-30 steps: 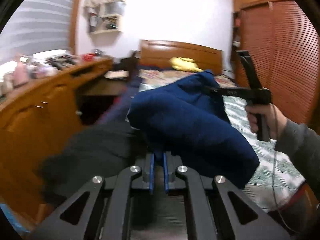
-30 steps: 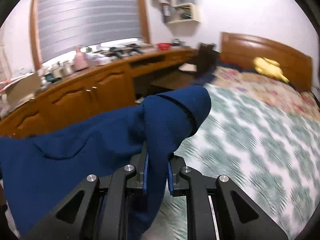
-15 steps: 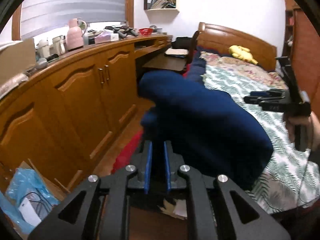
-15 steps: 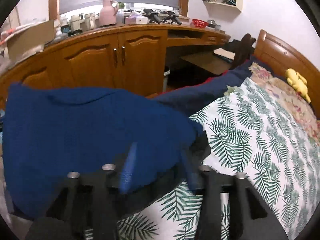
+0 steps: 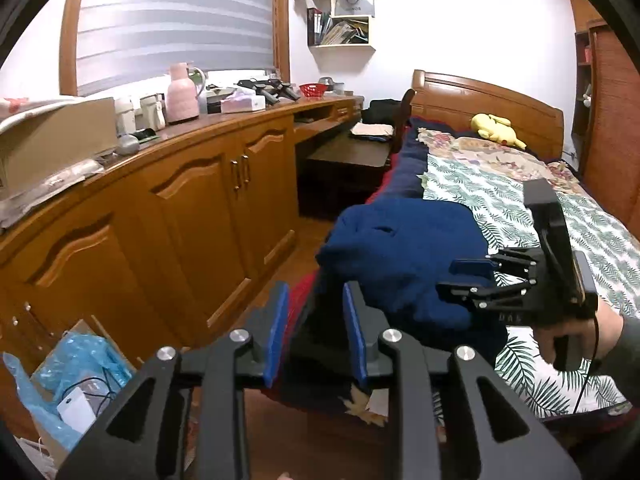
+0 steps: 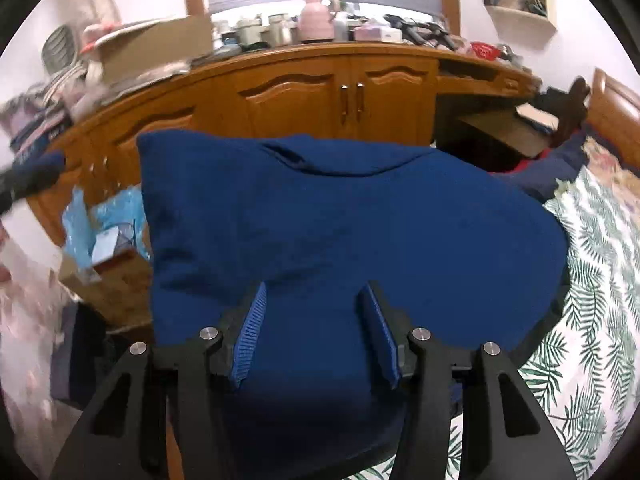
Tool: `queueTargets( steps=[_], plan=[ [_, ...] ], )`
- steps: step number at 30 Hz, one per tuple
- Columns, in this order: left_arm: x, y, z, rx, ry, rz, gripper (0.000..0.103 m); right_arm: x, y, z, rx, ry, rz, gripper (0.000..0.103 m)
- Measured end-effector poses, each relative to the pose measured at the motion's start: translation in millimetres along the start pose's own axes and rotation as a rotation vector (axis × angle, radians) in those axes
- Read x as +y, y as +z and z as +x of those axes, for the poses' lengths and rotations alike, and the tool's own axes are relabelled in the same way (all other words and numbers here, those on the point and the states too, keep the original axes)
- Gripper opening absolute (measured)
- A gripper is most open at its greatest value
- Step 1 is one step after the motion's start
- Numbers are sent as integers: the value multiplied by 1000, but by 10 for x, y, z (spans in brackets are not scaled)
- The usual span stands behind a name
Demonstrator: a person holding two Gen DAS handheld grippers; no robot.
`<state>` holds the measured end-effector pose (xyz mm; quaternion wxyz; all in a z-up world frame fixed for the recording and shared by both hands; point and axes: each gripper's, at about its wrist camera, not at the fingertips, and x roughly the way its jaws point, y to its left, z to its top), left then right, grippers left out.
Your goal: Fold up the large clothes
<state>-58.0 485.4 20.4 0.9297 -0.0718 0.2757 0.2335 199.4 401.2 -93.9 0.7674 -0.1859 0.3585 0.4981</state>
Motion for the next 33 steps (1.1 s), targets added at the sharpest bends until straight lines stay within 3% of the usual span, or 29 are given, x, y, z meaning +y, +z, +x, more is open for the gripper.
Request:
queueTargets(
  steps=[4, 14, 18, 23, 29, 33],
  plan=[
    [-152, -37, -32, 26, 27, 27, 27, -76, -65, -249, -25, -21, 61, 51],
    [-1069, -148, -137, 32, -94, 81, 27, -358, -738, -1404, -68, -130, 83, 59],
    [-1609, -225, -159, 32, -126, 125, 27, -525, -1083, -1871, -100, -157, 107, 60],
    [-2327, -297, -154, 49, -235, 175, 27, -730, -1543, -2423, -128, -244, 139, 62],
    [-3213, -390, -200, 43, -321, 254, 27, -902, -2086, -2950, -120, -329, 191, 76],
    [-3726, -459, -228, 50, -334, 270, 27, -1021, -2478, -3287, -115, -403, 270, 81]
  ],
)
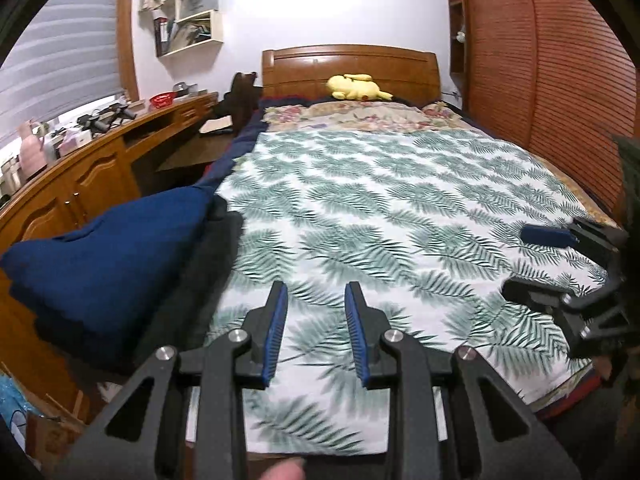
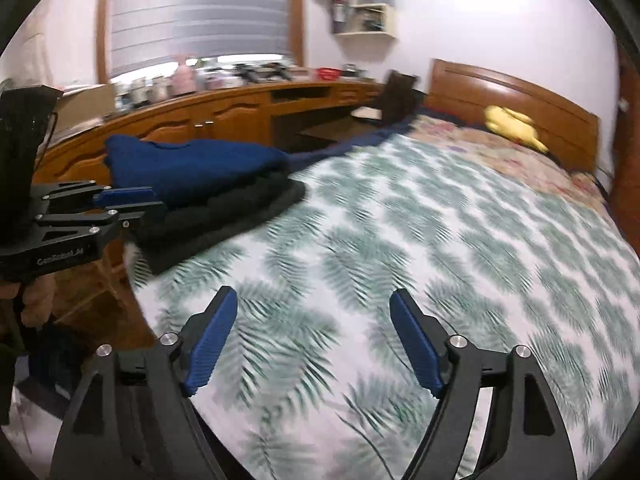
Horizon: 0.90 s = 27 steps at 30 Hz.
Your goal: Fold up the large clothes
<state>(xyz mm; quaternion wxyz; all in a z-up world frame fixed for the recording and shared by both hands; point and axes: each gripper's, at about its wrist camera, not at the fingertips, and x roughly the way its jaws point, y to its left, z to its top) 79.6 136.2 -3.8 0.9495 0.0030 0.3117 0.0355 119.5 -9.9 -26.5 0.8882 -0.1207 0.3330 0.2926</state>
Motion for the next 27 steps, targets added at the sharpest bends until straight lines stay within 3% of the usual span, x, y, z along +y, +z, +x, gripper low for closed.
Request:
queueTargets(
  steps=[6, 15, 27],
  plan=[
    [-595, 19, 116, -2, -122, 0, 28, -506, -435, -478, -4, -113, 141, 81],
    [-1190, -38, 69, -9, -189, 14, 28, -921, -823, -991, -21, -226, 249, 81],
    [-1463, 184, -490, -120, -213, 13, 28, -1029, -799, -1760, -162, -334, 287, 81]
  ],
)
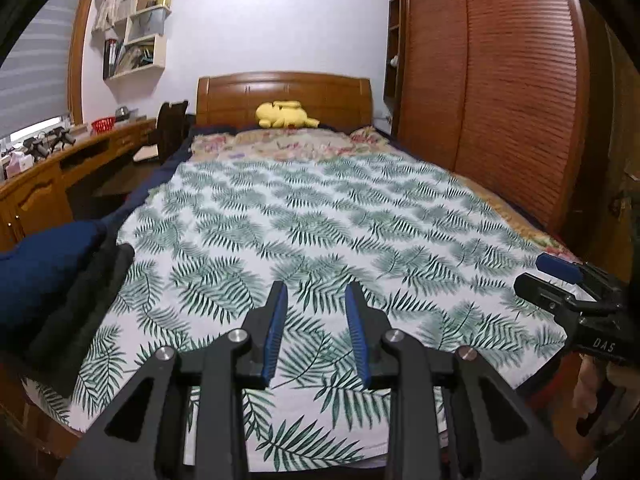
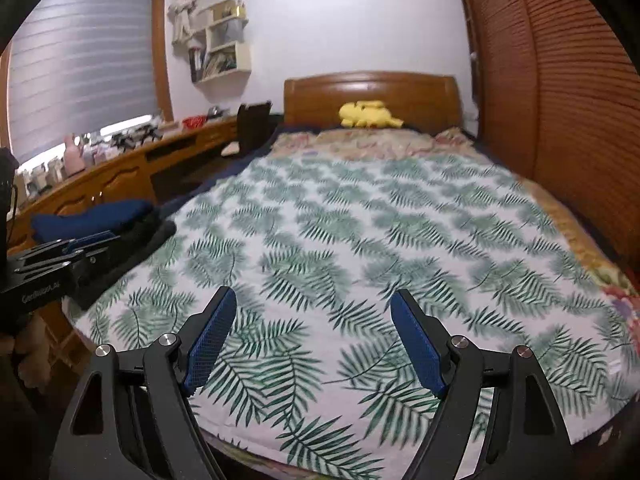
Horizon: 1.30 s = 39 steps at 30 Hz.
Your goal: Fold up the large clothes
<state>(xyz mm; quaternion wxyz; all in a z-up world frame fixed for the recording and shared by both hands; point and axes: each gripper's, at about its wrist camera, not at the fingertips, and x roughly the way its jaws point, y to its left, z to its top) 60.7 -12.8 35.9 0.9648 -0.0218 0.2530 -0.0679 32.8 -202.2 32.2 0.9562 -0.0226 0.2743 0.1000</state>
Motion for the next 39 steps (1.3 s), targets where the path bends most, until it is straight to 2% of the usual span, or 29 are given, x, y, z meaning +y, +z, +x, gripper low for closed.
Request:
queueTargets(
  steps=[7, 13, 21, 39],
  plan=[
    [-95, 154, -344, -64, -5, 2, 28, -54, 148, -322, -83, -28, 11, 81],
    [-118, 183, -488, -88, 2, 7, 28, -60, 157, -375, -96, -31, 14, 81],
    [-155, 148, -490, -96, 26, 21, 28, -51, 170, -397, -99, -29, 12, 81],
    [-171, 93, -432, -83, 27, 4, 28, 4, 178, -417, -109, -28, 6, 81]
  ],
)
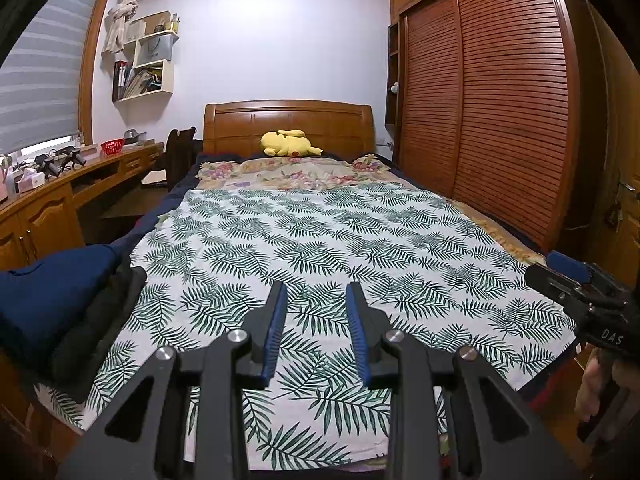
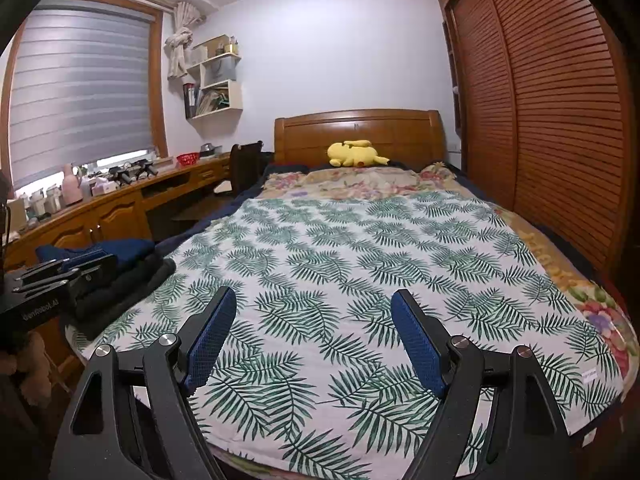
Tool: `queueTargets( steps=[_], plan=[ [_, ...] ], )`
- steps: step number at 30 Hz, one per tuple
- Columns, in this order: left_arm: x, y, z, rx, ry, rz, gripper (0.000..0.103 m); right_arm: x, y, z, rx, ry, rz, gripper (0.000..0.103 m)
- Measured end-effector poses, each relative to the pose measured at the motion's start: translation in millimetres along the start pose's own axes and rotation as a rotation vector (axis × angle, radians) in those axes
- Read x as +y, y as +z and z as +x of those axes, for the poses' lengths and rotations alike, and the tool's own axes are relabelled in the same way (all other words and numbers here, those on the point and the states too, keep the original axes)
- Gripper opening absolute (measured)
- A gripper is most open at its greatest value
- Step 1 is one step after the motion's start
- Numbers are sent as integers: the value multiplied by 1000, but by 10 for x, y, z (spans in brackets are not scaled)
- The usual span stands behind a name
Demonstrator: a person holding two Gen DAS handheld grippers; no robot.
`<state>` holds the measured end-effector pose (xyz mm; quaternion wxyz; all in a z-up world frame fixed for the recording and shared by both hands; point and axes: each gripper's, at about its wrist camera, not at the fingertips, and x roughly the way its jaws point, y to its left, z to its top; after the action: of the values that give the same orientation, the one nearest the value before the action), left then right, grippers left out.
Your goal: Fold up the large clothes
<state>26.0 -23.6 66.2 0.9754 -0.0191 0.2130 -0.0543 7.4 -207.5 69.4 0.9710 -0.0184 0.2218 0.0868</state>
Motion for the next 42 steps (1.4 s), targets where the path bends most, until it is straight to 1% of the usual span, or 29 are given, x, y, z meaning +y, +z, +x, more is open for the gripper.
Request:
queueTargets(
  steps=[26, 42],
  plan=[
    [7, -35, -46, -12, 26, -1, 29, -13, 4, 8, -10, -10, -7, 82],
    [9, -33, -70, -17, 29, 1, 29, -16, 17, 25, -12, -9, -8, 82]
  ],
)
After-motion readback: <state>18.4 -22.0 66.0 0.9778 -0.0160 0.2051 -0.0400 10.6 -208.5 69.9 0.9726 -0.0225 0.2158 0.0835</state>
